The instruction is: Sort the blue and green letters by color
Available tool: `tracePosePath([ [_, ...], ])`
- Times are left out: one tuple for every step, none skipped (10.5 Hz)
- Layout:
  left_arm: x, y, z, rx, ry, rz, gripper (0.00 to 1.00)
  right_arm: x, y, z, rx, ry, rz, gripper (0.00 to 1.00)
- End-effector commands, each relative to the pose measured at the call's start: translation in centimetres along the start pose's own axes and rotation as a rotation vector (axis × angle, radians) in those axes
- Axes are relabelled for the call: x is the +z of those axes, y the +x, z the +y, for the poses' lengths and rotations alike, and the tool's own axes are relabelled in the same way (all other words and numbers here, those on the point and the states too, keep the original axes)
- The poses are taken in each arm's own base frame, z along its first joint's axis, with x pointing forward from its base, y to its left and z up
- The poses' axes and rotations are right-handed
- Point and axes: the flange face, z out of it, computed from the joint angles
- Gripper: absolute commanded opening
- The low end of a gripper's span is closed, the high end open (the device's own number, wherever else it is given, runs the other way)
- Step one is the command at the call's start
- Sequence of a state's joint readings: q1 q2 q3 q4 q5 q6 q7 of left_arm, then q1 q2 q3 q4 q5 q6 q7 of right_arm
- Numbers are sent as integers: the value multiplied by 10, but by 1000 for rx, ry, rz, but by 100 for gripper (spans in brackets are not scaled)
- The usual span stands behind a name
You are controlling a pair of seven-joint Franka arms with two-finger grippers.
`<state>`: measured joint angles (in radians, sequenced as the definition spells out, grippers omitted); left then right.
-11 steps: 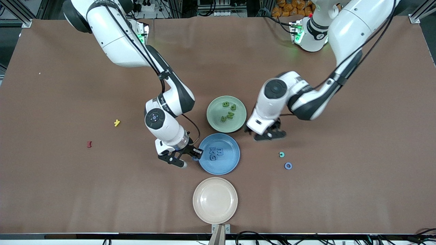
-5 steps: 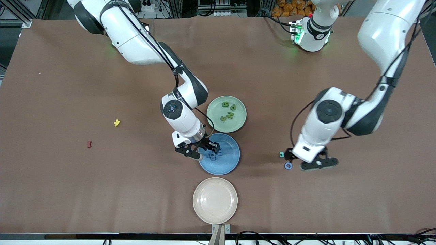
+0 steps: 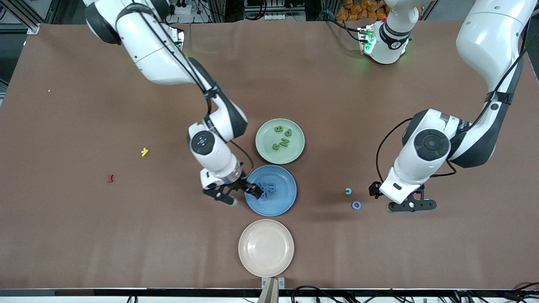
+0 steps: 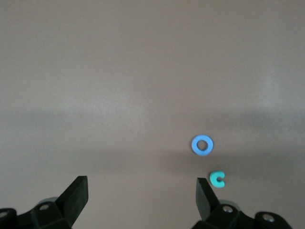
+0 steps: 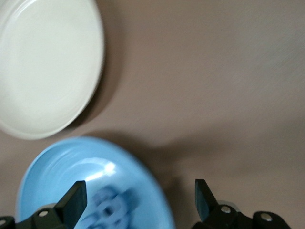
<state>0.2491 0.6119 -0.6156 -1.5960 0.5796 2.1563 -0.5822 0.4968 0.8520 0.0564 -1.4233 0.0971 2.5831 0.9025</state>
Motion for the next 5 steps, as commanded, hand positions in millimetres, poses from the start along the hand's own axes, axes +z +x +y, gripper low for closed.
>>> tracePosePath([
  [-18,-14,-28,43,-14,-59,100,-12,53,39,-37,-101,10,100],
  [-17,-24,-34,67,-2,-80,100,-20,71,53,-68,-118,13,100],
  [-18,-32,-39,84,1,-95,100,-25,92,72,-110,-142,10,100],
  [-20,-42,-43,90,-9,-112,100,-32,115,94,-137,-160,9,100],
  [-20,-53,-54,110,-33,-121,100,-37,136,113,-160,-169,16,100],
])
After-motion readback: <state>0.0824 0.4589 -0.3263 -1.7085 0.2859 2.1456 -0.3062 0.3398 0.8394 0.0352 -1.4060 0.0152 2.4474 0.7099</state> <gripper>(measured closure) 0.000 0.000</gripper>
